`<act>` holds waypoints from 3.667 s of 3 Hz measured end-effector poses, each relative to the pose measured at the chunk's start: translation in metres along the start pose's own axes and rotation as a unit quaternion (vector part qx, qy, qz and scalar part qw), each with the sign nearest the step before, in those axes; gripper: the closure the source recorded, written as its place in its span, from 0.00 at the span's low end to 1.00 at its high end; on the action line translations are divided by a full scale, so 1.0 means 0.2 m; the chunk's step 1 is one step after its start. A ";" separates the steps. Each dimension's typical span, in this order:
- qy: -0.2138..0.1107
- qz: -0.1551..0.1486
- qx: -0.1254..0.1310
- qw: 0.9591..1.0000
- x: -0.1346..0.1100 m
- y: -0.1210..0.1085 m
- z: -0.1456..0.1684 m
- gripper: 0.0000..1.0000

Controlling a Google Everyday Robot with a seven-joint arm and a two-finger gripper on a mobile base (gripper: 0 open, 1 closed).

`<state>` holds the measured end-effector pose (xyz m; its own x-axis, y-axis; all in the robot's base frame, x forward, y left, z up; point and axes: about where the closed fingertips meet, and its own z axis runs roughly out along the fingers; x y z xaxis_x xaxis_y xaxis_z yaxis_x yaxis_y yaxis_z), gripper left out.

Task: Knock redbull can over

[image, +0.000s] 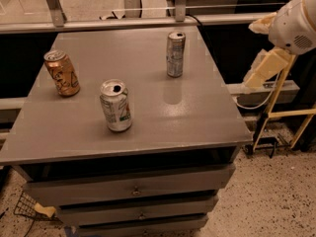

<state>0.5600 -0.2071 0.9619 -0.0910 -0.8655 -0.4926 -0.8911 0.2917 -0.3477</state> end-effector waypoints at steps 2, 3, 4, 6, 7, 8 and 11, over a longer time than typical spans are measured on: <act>-0.092 0.050 0.037 0.994 -0.04 -0.26 0.32 0.00; -0.095 0.051 0.036 0.994 -0.05 -0.26 0.32 0.00; -0.155 0.083 0.017 0.984 -0.16 -0.29 0.44 0.00; -0.260 0.147 -0.027 0.954 -0.38 -0.31 0.69 0.00; -0.305 0.162 -0.026 0.938 -0.46 -0.31 0.77 0.00; -0.339 0.168 -0.032 0.925 -0.55 -0.30 0.83 0.00; -0.365 0.144 -0.039 0.919 -0.69 -0.32 0.88 0.70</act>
Offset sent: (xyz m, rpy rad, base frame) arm 0.0570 0.0157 -0.0242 0.1654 -0.0489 -0.0315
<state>0.7072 -0.0341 0.9117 -0.0311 -0.2458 -0.9688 -0.9085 0.4111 -0.0751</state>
